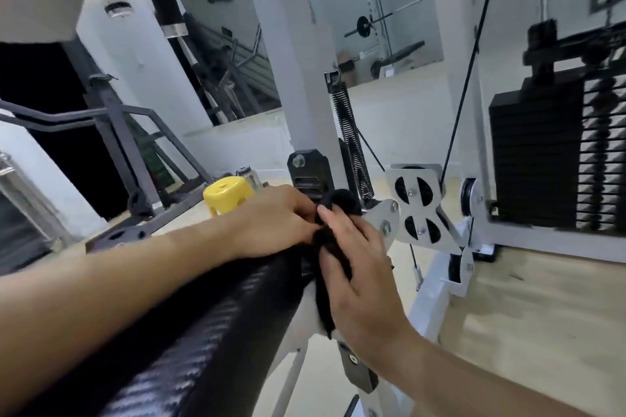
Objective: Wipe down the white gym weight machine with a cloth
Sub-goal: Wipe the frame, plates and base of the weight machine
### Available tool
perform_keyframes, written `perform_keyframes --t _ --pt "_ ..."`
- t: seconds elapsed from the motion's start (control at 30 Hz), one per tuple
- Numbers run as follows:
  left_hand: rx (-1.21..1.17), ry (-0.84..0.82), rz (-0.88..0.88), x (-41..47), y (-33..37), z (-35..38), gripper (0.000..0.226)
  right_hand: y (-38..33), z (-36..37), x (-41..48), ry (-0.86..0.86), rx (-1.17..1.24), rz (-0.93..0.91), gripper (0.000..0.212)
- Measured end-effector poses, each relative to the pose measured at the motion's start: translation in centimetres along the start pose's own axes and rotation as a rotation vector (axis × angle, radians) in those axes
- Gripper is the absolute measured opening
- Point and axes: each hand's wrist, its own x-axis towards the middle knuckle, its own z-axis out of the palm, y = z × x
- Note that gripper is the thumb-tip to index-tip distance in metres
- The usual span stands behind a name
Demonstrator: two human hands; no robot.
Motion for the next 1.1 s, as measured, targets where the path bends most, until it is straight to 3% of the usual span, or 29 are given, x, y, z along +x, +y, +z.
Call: perform_keyframes --t 0.07,0.23,0.3,0.4,0.47,0.53,0.6,0.67,0.77,0.83,0.9,0.97,1.1 --pt "-0.026 0.061 0.030 -0.3 -0.3 0.2 0.030 1.2 0.0 -0.3 -0.004 -0.130 -0.062 0.049" --pt "-0.038 0.072 0.043 -0.3 -0.7 0.4 0.023 2.7 1.5 0.7 0.261 0.078 0.251 0.048" --pt "-0.019 0.089 0.046 -0.1 -0.7 0.7 0.021 1.3 2.2 4.6 0.312 0.056 0.127 0.051" --pt "-0.145 0.256 0.007 -0.3 -1.1 0.5 0.017 -0.9 2.0 10.1 0.205 -0.025 -0.107 0.054" --pt "0.004 0.396 0.103 -0.4 -1.0 0.5 0.004 -0.3 1.4 10.1 0.150 0.003 -0.104 0.052" --pt "0.032 0.524 0.144 0.0 -0.9 0.4 0.015 1.3 0.7 7.5 0.111 0.039 -0.050 0.052" --pt "-0.113 0.566 0.003 1.0 -1.1 -0.2 0.037 2.2 0.2 5.3 0.059 0.024 -0.008 0.052" --pt "-0.353 0.421 -0.162 2.2 -0.9 -1.0 0.057 1.8 -0.1 6.0 0.022 0.032 0.020 0.054" --pt "-0.704 0.162 -0.210 3.5 -0.3 -1.8 0.034 -0.4 -0.2 10.3 0.007 -0.037 -0.055 0.058" --pt "-0.911 0.224 -0.165 4.5 0.7 -2.7 0.026 -1.5 -0.4 13.0 0.006 -0.113 -0.118 0.060" --pt "-1.009 0.408 -0.156 5.4 1.9 -3.2 0.032 -1.6 -0.6 14.0 -0.014 -0.097 -0.173 0.062" --pt "-1.015 0.531 -0.186 6.0 2.8 -2.6 0.046 -0.7 -0.8 13.0 -0.029 0.006 -0.170 0.062" --pt "-0.987 0.570 -0.196 5.5 3.6 -1.1 0.054 -0.5 -0.9 10.7 0.044 0.027 -0.168 0.057"
